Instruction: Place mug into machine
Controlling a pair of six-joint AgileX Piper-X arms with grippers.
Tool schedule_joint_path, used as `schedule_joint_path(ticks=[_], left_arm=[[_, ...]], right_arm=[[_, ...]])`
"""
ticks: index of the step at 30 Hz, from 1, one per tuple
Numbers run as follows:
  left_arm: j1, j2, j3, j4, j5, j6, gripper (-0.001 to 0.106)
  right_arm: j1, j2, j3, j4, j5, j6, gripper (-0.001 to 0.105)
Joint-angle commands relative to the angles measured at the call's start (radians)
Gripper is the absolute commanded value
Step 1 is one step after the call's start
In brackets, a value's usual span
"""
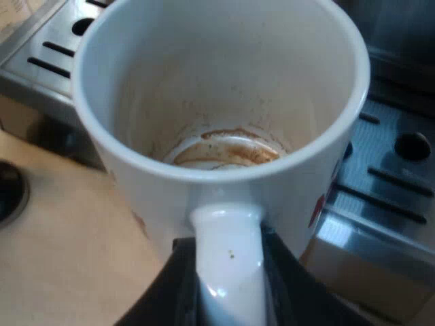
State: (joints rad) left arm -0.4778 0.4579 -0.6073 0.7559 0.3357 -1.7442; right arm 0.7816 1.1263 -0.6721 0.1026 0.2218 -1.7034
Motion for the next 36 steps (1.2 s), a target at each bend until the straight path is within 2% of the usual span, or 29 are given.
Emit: schedule_joint_path(ticks=[1, 19, 24, 36], left_arm=[[-0.004, -0.001, -0.006, -0.006, 0.002, -0.002, 0.079], [-0.004, -0.001, -0.006, -0.006, 0.002, -0.002, 0.079], [-0.004, -0.001, -0.006, -0.006, 0.002, -0.002, 0.079], [-0.004, -0.001, -0.006, -0.006, 0.002, -0.002, 0.079]], right_arm=[[0.003, 0.022, -0.038, -0.084, -0.001, -0.001, 0.000], [0.050, 0.263, -0.170, -0.169, 0.028, 0.003, 0.000], [0.050, 0.295, -0.174, -0.233, 0.074, 0.003, 0.000], [0.050, 0.353, -0.187, -0.288, 0.075, 0.003, 0.000]])
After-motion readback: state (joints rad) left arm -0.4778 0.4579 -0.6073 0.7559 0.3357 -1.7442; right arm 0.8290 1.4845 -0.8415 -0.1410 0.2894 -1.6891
